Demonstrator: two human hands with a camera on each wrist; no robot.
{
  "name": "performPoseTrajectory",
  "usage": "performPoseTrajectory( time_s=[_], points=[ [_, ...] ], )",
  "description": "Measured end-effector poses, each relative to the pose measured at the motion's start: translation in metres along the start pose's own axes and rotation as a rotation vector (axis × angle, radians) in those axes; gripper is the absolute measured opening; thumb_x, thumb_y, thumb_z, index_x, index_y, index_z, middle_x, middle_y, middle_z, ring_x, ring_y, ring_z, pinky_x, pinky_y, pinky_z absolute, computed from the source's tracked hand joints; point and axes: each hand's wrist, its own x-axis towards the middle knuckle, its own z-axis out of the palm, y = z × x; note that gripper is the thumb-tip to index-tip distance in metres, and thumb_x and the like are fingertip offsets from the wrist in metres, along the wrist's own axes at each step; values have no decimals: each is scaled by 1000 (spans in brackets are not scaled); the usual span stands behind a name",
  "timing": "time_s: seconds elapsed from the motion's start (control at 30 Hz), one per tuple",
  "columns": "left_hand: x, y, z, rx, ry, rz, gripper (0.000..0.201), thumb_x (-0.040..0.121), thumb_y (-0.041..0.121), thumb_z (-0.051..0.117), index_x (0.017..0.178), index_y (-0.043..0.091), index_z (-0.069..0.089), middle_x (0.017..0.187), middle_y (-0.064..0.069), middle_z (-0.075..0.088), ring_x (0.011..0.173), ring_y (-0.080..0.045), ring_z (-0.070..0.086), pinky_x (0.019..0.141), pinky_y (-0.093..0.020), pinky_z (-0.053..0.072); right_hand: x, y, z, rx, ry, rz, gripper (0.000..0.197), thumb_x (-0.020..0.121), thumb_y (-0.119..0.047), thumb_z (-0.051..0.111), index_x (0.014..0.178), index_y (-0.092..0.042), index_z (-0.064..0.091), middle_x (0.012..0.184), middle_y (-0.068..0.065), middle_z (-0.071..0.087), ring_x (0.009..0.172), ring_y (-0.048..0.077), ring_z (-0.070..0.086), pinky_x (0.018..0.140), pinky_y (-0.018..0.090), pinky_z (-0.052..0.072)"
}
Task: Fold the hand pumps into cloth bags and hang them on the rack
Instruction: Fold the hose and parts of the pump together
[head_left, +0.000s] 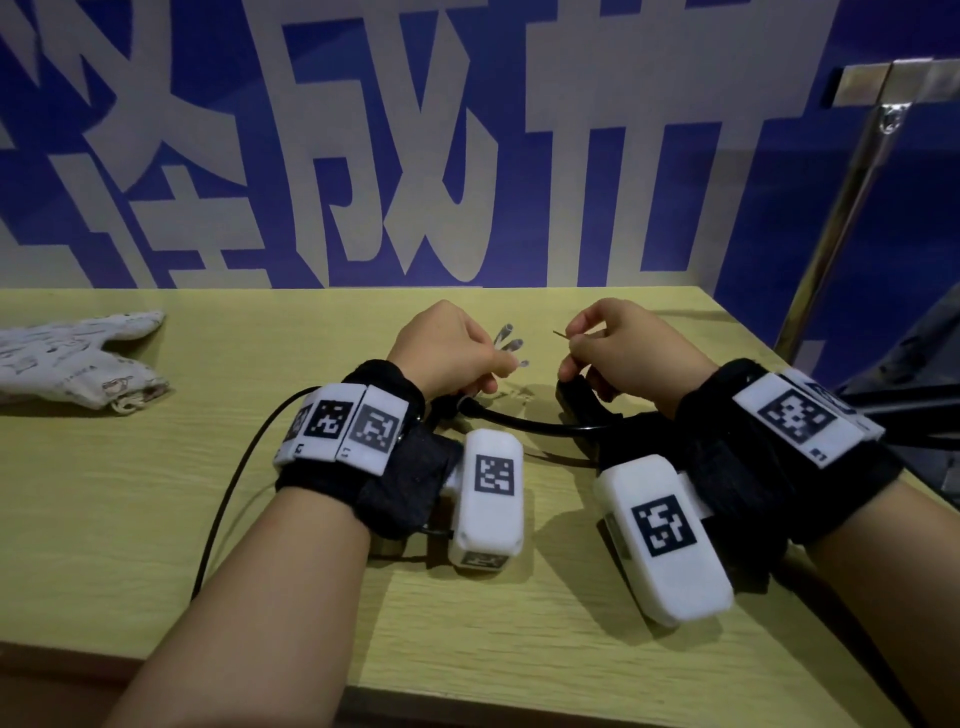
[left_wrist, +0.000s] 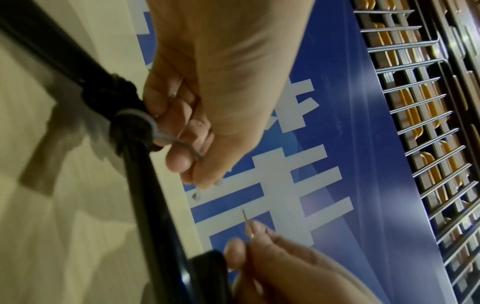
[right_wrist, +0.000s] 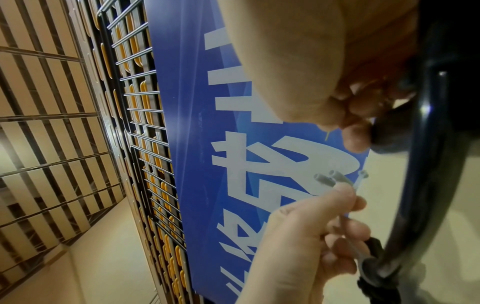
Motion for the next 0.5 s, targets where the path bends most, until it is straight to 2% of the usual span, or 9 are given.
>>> performPoseTrajectory(
  time_s=[0.13, 0.27, 0.4, 0.5],
  points=[
    [-3, 8, 8, 16, 47, 109, 17, 79, 23, 70, 70, 9, 73, 64, 1, 66, 63, -13, 57, 66, -31, 49, -3, -1, 4, -26, -53, -69, 7, 97, -17, 48, 102, -11, 49, 79, 2, 70, 40, 7, 41, 40, 16, 35],
    [-1, 9, 9, -2, 154, 125, 19, 80, 22, 67, 72, 7, 73, 73, -2, 69, 75, -22, 64, 77, -38, 54, -2, 0, 4, 4, -28, -76, 11, 95, -19, 52, 98, -9, 51, 83, 4, 72, 39, 7, 43, 39, 16, 37],
    [-1, 10, 9, 18, 167, 137, 17, 80, 19, 66, 67, 9, 72, 72, -6, 69, 69, -21, 60, 74, -36, 52, -1, 2, 4, -27, -35, -117, 8, 94, -17, 54, 94, -9, 52, 83, 0, 73, 38, 5, 42, 38, 13, 37],
    [-1, 10, 9, 27, 165, 156, 16, 78, 18, 66, 67, 8, 72, 75, -8, 70, 75, -27, 63, 74, -37, 53, -1, 4, 4, -49, -33, -134, 6, 94, -16, 55, 92, -10, 53, 82, -1, 73, 38, 5, 42, 38, 13, 37]
  ],
)
